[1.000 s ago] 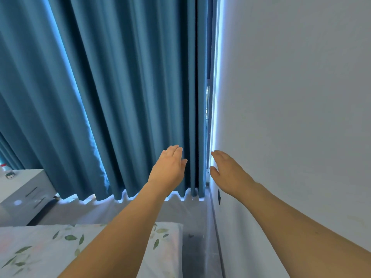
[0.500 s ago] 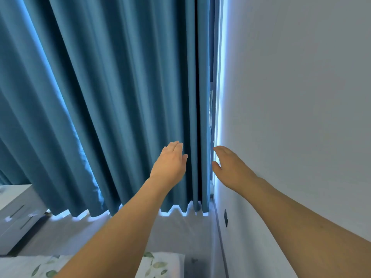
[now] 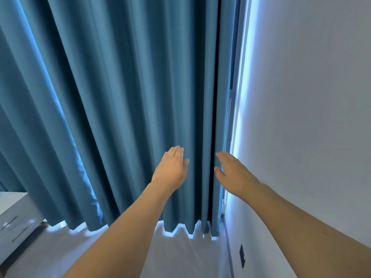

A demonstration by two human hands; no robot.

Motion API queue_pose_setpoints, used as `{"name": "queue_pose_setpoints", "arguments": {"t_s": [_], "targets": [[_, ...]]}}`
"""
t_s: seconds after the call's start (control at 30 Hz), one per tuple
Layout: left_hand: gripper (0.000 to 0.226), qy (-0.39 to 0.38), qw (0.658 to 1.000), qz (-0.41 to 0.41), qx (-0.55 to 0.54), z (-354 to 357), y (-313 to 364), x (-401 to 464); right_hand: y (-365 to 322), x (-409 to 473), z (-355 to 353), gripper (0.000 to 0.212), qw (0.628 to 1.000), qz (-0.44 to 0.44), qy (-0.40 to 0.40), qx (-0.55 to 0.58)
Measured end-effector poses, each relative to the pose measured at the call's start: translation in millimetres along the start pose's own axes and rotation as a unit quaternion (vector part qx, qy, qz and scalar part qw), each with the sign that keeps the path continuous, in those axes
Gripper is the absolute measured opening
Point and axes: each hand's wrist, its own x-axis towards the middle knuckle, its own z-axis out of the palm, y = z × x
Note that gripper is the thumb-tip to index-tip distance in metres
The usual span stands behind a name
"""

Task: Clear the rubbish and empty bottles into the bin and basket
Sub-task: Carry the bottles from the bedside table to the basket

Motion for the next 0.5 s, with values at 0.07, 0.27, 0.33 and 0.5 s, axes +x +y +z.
{"name": "queue_pose_setpoints", "arguments": {"t_s": [0.07, 0.27, 0.33, 0.5], "targets": [[0.052, -0.001, 1.0, 0.002, 0.008, 2, -5, 25, 4, 22, -5, 0.05, 1.0, -0.005, 0.007, 0.003], [0.053, 0.006, 1.0, -0.001, 0.02, 6, -16, 85, 24, 87, -14, 0.049, 0.999, -0.015, 0.034, 0.011], [0.052, 0.024, 0.999, 0.004, 0.028, 5, -20, 107, 28, 109, -10, 0.049, 0.999, -0.021, 0.039, 0.013], [0.053, 0.027, 0.999, 0.001, 0.035, 34, -45, 173, 48, 183, 18, 0.052, 0.999, -0.04, 0.02, 0.004]]}}
